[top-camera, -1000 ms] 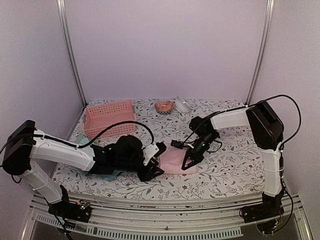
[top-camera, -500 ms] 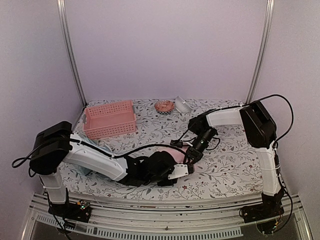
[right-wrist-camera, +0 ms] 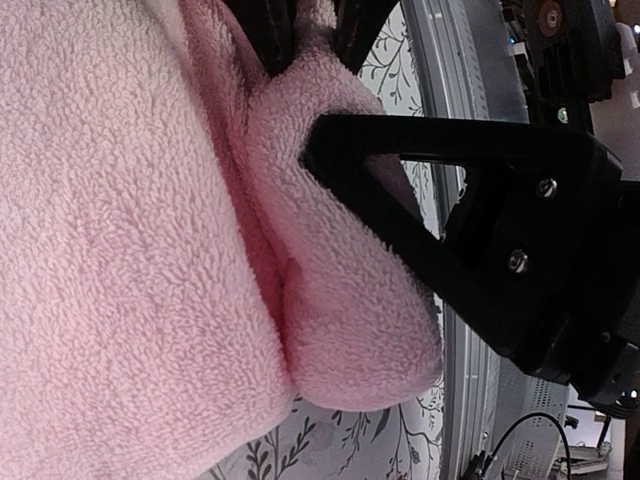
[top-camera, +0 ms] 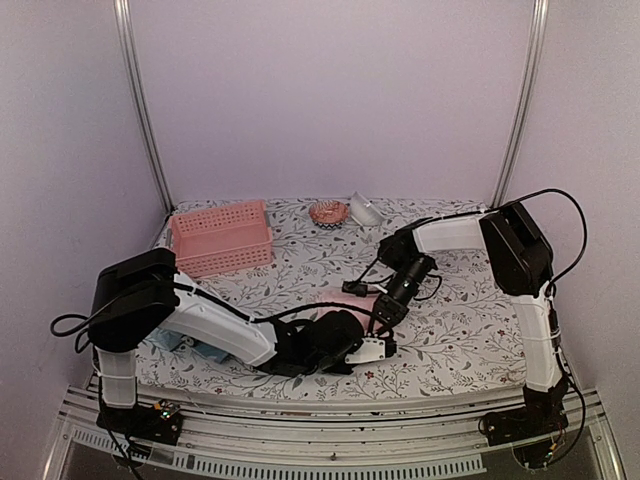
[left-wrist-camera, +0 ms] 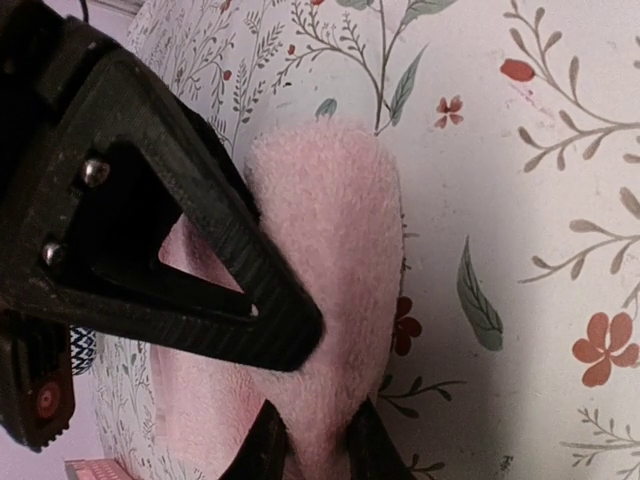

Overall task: Roll the towels
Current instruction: Roll the towel at the center of the board.

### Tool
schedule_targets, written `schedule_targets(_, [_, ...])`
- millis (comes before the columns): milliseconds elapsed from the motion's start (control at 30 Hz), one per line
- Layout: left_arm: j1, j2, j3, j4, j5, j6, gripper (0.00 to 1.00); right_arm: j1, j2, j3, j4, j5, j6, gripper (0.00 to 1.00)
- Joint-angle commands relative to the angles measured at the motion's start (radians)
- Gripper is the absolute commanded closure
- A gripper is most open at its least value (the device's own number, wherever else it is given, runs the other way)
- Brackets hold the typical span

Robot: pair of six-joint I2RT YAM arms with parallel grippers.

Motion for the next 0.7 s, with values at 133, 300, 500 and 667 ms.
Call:
schedule_targets(133, [-0.007, -0.043, 0.026, -0.122, 0.095, -0.107, 0.86, -0.047, -0.045, 0.071, -0.056, -0.058, -0.057, 0.67])
schedule_targets(300, [-0.011, -0.053, 0.06, -0.202, 0.169, -0.18, 0.86, -0.047, 0.025, 0.075, 0.055, 0.007, 0.069, 0.69])
schedule_targets(500, [-0.013, -0.099, 0.074, -0.264, 0.29, -0.257, 0.87, -0.046, 0.064, 0.063, 0.138, 0.135, 0.169, 0.7])
schedule_targets(667, [0.005, -0.031, 0.126, -0.334, 0.43, -0.323, 0.86, -0.048, 0.054, 0.044, 0.157, 0.152, 0.182, 0.7])
